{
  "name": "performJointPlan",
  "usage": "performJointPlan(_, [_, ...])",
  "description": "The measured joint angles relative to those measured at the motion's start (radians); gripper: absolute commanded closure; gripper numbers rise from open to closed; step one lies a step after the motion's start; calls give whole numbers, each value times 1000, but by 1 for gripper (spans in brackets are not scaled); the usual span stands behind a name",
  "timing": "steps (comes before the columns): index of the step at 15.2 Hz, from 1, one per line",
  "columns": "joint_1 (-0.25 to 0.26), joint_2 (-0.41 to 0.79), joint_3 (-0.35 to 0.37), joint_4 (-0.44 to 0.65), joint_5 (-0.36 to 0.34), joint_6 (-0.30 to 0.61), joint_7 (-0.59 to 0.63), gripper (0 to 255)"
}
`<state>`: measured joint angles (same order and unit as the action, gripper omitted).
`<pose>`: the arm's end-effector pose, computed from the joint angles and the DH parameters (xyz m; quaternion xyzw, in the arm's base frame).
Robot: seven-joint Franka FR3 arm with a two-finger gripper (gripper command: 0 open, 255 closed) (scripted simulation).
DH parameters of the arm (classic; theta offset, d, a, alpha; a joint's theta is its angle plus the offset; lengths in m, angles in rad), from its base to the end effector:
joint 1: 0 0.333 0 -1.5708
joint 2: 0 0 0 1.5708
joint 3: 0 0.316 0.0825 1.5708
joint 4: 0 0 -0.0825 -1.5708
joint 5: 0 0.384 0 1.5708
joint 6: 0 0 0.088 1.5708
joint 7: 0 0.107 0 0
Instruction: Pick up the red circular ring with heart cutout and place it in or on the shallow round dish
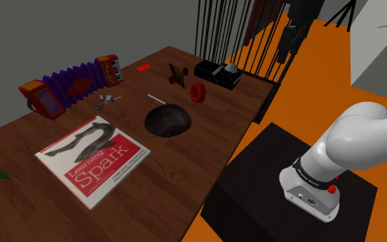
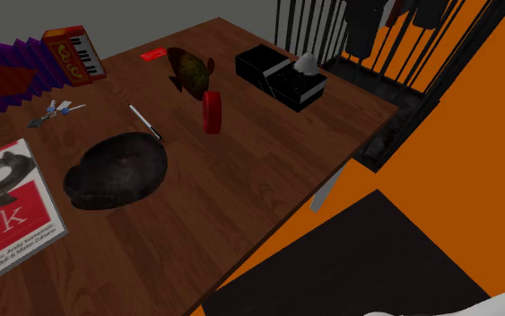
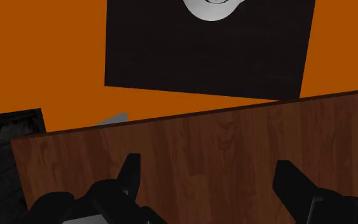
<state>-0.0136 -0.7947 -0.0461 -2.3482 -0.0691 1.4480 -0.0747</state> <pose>0.2901 -0.0298 0.5864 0.9983 0.0128 -0.0540 0.0148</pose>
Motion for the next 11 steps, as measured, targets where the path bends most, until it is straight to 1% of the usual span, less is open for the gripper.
performJointPlan(1, [0,0,0,0,0,0,0,0])
performJointPlan(3, [0,30,-1,-9,12,44,12,0])
performJointPlan(6, [5,81,6,-45,46,145,50,0])
performJointPlan(11, [13,209,11,-71,102,325,97,0])
